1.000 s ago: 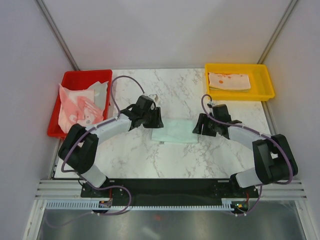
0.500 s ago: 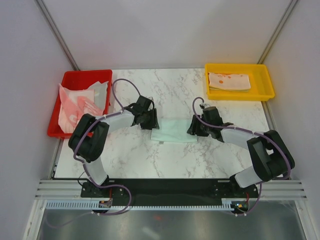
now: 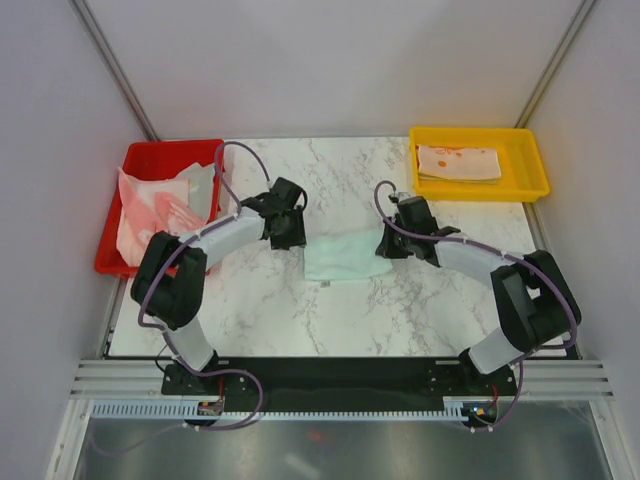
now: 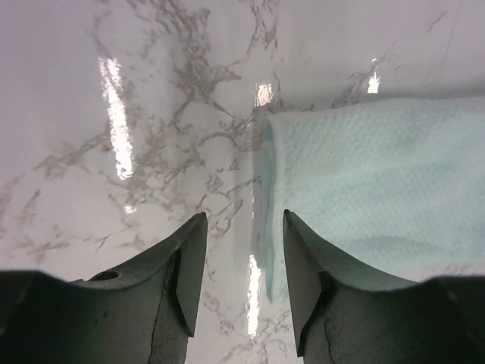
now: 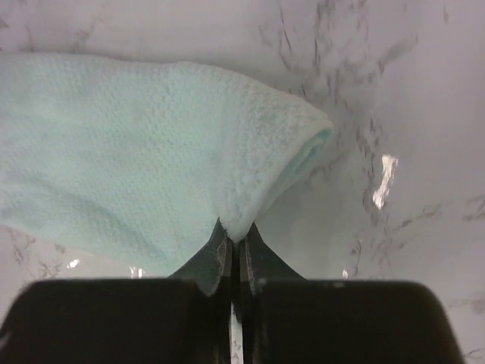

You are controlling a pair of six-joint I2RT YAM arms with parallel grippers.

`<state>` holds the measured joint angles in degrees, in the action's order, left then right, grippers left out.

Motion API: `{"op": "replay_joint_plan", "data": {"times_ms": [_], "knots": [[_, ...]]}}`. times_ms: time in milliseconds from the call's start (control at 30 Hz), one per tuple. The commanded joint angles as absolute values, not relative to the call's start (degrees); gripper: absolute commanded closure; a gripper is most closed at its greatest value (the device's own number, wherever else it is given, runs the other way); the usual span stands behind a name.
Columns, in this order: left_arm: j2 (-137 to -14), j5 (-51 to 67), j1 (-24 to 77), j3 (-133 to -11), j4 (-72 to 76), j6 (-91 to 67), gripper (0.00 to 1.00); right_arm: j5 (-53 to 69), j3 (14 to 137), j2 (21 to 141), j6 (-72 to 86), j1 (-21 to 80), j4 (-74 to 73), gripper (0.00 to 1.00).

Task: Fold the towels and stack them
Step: Neatly place the folded towel into the bin

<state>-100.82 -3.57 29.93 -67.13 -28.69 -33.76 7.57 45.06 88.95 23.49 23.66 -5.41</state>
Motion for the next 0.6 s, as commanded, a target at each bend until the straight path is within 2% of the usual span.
{"op": "replay_joint_plan", "data": {"times_ms": [0,67,267,567], "knots": [[-90.21,-10.90,28.48,-73.82,-37.00,-32.62,0.47,4.93,56.31,91.92,17.94,22.94,-12.20,1.00],[-87.11,-9.93,28.48,-74.00,-37.53,-31.03,0.43,5.62,62.99,95.77,15.48,21.28,-16.23,1.00],[-80.42,-10.81,28.39,-70.85,-38.58,-27.34,0.39,10.01,81.80,106.67,9.86,13.99,-24.07,1.00],[-84.37,-6.69,28.39,-69.87,-38.67,-25.31,0.39,12.12,109.58,124.34,1.32,4.24,-34.54,1.00]]}}
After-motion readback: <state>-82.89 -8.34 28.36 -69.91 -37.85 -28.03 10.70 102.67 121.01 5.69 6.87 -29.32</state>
